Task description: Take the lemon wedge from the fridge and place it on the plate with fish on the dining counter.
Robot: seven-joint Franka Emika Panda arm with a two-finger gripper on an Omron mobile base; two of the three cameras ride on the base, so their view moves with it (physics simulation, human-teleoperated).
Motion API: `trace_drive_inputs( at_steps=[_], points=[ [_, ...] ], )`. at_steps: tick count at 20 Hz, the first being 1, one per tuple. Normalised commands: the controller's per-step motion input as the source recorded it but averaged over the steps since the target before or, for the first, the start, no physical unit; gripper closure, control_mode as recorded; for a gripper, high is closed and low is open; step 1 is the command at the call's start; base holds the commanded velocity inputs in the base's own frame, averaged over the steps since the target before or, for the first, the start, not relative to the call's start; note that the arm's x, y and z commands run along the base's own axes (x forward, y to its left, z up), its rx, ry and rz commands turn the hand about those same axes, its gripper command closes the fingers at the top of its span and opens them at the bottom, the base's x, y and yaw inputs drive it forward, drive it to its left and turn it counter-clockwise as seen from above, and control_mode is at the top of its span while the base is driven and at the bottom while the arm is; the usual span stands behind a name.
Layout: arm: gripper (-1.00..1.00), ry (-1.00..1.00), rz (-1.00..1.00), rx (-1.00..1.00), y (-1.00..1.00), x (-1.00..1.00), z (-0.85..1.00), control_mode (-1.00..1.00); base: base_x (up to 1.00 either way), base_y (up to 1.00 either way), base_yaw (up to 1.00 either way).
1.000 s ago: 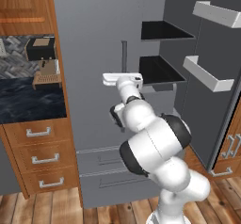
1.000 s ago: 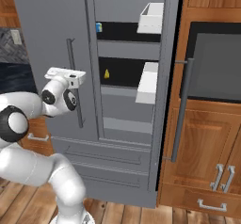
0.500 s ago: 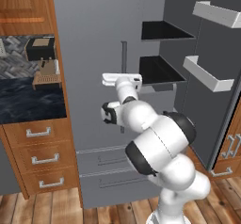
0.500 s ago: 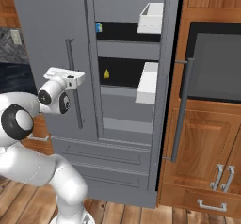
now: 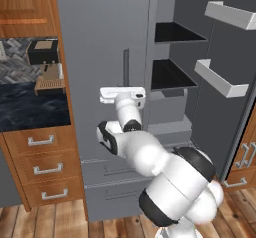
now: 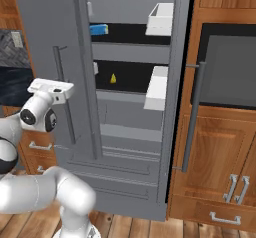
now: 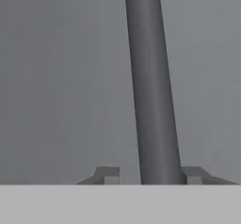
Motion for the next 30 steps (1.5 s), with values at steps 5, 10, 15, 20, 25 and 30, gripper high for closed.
trace_drive_inputs(
  at_steps=[5, 10, 15, 20, 25, 30],
  points=[
    [1.00, 0.00, 0.00, -0.03, 1.00, -1.00, 0.61, -1.00, 0.00, 0.00, 0.00],
    [1.00, 0.02, 0.00, -0.06, 1.00, -1.00, 0.60, -1.00, 0.00, 0.00, 0.00],
    [-1.00, 0.02, 0.00, -0.11, 1.00, -1.00, 0.51, -1.00, 0.00, 0.00, 0.00],
    [-1.00, 0.05, -0.01, -0.03, 0.97, -1.00, 0.20, -1.00, 0.00, 0.00, 0.00],
    [-1.00, 0.28, -0.17, 0.18, 0.00, -1.00, 0.52, -1.00, 0.00, 0.00, 0.00],
    [-1.00, 0.43, -0.22, 0.41, -0.97, -1.00, 0.47, -1.00, 0.00, 0.00, 0.00]
  ],
)
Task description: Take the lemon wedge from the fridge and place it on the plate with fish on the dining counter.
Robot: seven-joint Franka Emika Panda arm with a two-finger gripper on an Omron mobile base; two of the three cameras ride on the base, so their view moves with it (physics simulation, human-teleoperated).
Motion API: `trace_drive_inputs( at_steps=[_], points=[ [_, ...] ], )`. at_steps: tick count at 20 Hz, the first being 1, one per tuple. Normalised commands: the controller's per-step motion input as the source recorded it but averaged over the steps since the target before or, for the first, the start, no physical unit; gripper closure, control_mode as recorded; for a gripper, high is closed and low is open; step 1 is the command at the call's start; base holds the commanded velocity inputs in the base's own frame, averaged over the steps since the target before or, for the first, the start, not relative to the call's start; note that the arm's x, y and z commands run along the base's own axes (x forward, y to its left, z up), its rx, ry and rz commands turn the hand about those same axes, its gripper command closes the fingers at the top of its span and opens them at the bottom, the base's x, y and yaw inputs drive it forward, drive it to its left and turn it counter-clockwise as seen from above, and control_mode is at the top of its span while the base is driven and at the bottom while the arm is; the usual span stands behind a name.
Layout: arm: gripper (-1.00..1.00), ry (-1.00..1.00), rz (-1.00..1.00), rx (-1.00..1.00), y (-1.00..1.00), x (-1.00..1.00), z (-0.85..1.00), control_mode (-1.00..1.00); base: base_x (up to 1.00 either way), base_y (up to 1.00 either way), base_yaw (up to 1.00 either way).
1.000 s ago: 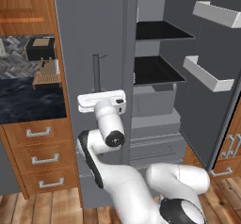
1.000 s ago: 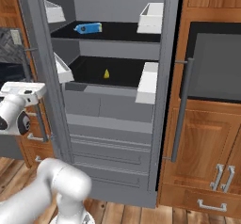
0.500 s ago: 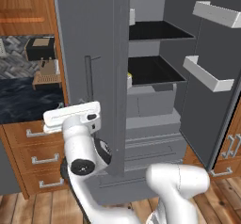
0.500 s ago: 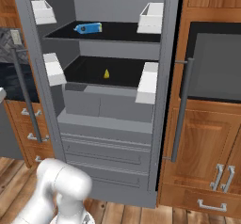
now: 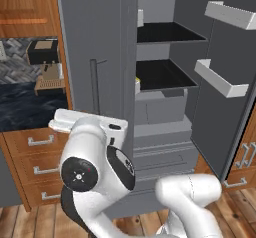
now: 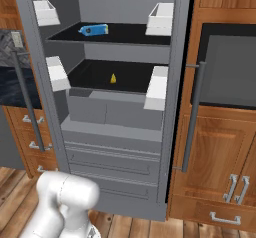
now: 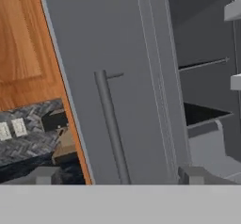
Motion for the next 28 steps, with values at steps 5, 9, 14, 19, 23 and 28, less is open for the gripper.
trace_drive_inputs(
  at_steps=[5, 9, 14, 19, 23, 28],
  points=[
    [-1.00, 0.40, -0.11, 0.47, -1.00, -0.94, 0.06, -1.00, 0.00, 0.00, 0.00],
    [-1.00, 0.37, -0.03, 0.45, -1.00, -0.70, 0.00, -1.00, 0.00, 0.00, 0.00],
    [-1.00, 0.24, 0.02, 0.34, -1.00, -0.24, 0.00, -1.00, 0.00, 0.00, 0.00],
    [-1.00, 0.05, 0.30, 0.18, -1.00, 0.02, 0.01, -1.00, 0.00, 0.00, 0.00],
    [-1.00, 0.00, 0.39, 0.08, -1.00, 0.23, 0.01, -1.00, 0.00, 0.00, 0.00],
    [-1.00, 0.00, 0.18, 0.00, -0.23, 0.69, 0.02, -1.00, 0.00, 0.00, 0.00]
  ],
)
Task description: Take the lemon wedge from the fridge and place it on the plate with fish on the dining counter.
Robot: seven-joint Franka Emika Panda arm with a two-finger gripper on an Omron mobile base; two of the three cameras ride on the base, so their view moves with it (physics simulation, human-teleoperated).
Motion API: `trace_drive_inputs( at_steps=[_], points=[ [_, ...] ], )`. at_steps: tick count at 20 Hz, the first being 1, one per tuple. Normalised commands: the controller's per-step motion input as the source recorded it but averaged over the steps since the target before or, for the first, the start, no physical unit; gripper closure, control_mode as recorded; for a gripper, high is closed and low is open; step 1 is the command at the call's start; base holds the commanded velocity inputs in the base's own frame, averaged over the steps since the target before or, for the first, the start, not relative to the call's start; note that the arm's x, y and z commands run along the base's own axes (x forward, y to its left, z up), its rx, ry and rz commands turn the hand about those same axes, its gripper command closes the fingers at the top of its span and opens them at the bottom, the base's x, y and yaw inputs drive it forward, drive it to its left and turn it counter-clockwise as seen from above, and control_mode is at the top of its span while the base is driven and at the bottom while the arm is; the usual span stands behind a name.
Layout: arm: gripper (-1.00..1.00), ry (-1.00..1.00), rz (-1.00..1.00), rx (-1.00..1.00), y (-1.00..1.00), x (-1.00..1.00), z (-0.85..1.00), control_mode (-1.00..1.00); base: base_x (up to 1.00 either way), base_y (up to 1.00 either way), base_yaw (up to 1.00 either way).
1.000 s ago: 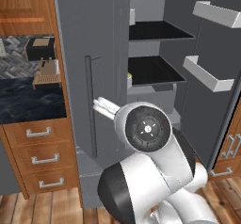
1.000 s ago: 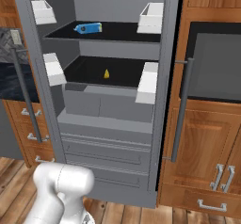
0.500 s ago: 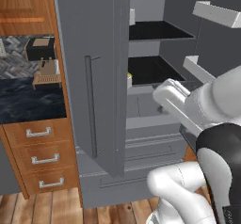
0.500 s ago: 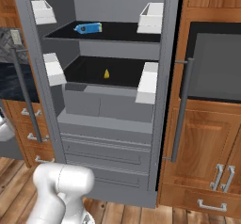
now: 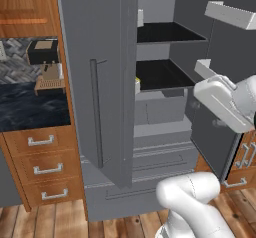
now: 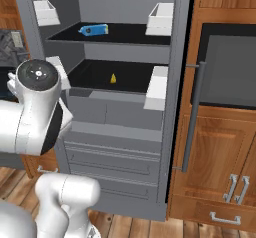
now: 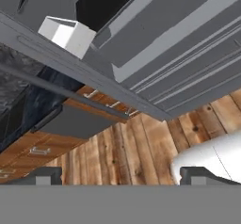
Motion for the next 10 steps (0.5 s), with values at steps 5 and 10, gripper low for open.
trace_drive_inputs(
  at_steps=[5, 10],
  points=[
    [-1.00, 0.06, 0.06, 0.01, -0.06, 1.00, 0.09, -1.00, 0.00, 0.00, 0.00],
    [-1.00, 0.01, 0.08, 0.00, -0.11, 1.00, -0.06, -1.00, 0.00, 0.00, 0.00]
  ],
)
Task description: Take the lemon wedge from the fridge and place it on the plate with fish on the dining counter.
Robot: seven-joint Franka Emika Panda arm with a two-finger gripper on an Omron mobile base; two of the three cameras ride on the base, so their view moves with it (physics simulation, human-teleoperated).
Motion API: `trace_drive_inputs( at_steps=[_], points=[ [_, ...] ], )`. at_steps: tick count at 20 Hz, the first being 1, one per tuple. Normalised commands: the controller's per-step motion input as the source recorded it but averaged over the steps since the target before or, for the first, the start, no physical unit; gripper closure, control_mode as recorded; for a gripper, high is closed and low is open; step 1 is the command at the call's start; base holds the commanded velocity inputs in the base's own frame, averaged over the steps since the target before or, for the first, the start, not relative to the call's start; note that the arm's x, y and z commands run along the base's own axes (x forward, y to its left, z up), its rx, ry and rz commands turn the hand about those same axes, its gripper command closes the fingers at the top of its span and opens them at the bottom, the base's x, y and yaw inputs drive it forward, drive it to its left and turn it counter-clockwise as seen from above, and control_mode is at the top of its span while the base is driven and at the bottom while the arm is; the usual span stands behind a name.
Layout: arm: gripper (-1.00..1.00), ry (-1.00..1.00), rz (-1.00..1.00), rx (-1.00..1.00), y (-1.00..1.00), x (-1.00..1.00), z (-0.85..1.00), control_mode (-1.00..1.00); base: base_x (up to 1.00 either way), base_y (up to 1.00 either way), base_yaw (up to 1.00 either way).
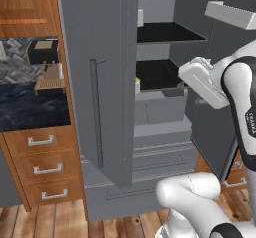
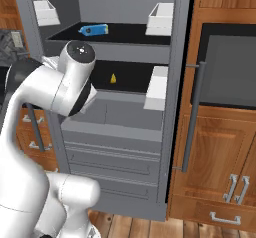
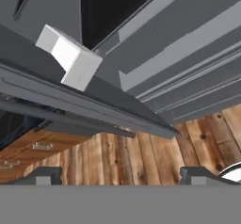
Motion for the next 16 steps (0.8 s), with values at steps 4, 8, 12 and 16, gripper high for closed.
trace_drive_inputs(
  at_steps=[4, 8, 12, 16],
  points=[
    [-1.00, -0.03, 0.11, 0.00, -0.03, 1.00, -0.19, -1.00, 0.00, 0.00, 0.00],
    [-1.00, -0.04, 0.09, 0.00, 0.00, 1.00, -0.02, -1.00, 0.00, 0.00, 0.00],
    [-1.00, -0.03, 0.08, 0.00, 0.01, 1.00, 0.00, -1.00, 0.00, 0.00, 0.00],
    [-1.00, -0.06, 0.15, 0.00, 0.34, 0.78, 0.00, -1.00, 0.00, 0.00, 0.00]
  ],
)
